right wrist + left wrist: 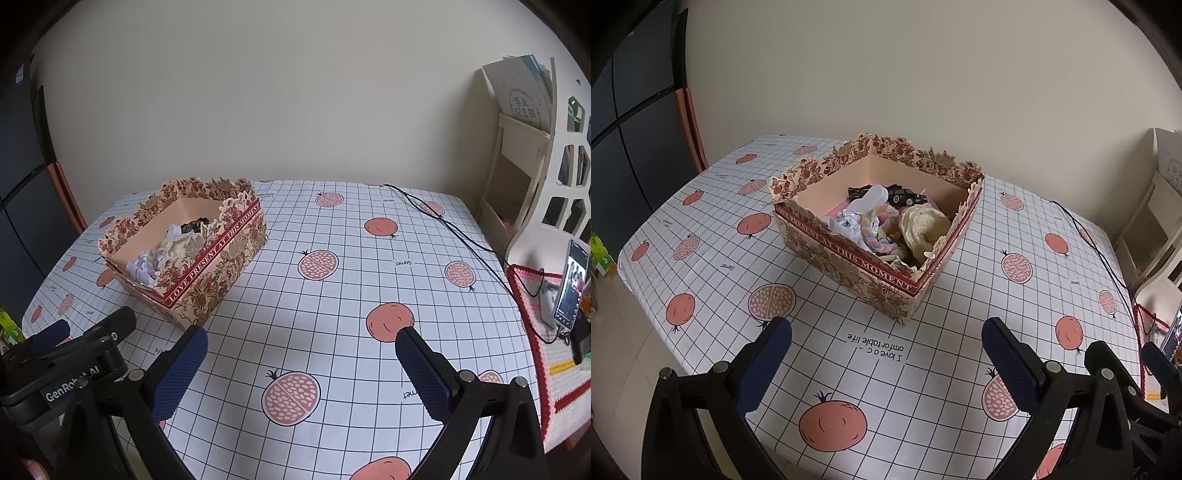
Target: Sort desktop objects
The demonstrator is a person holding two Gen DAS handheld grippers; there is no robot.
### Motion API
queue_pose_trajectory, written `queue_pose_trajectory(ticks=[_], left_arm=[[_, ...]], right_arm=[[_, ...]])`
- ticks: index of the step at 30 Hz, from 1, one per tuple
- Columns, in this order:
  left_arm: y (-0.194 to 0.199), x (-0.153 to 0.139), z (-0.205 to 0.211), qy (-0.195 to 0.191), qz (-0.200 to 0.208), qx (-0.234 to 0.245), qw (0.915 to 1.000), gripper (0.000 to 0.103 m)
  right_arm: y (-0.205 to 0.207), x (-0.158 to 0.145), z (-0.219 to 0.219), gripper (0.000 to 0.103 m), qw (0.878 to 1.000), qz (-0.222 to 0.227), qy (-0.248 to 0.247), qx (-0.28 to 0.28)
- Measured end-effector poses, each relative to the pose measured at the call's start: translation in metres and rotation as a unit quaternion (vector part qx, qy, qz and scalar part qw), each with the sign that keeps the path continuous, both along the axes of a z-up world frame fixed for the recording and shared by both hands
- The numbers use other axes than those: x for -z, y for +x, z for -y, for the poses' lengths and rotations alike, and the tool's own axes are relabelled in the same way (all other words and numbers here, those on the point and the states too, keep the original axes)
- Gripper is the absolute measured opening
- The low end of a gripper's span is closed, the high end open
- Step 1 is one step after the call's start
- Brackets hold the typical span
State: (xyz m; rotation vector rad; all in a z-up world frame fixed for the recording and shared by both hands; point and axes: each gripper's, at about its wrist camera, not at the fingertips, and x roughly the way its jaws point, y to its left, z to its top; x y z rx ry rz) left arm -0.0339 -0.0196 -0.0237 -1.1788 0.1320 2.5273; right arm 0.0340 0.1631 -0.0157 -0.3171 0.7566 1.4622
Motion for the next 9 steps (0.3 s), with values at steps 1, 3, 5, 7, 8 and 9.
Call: queue_pose_trajectory(ticks=[1, 3, 5, 7, 8, 9], left_arm=[[0.0001, -0.0001, 0.0, 0.0, 0.0, 0.0, 1.0, 0.102], [-0.0003, 0.0, 0.0002, 0.001, -0.001, 0.0, 1.0, 0.102], [-0.0006, 0.0004, -0.0001, 0.001, -0.001, 0.0, 1.0, 0.102], [-0.0003, -0.0001, -0.0002, 0.0, -0.003, 0.0, 1.0, 0.102], [0.0001, -0.0005, -0.0002, 0.001, -0.004, -0.001, 1.0, 0.102], [0.0003, -0.0009, -0.0002, 0.001, -0.005, -0.001, 1.0, 0.102]], right_arm=[[0.0001, 0.0, 0.0, 0.103, 1.0, 0.0, 0.0, 0.0], [0.0, 0.0002, 0.0001, 0.103, 1.0, -0.001, 0.001, 0.0], [-0.0001, 0.0003, -0.0001, 0.103, 1.0, -0.001, 0.001, 0.0], [0.0, 0.0, 0.0003, 0.103, 1.0, -0.001, 0.002, 0.0], [0.0, -0.0001, 0.0009, 0.103, 1.0, -0.002, 0.002, 0.0], [0.0, -0.0001, 0.0009, 0.103, 1.0, -0.002, 0.002, 0.0]])
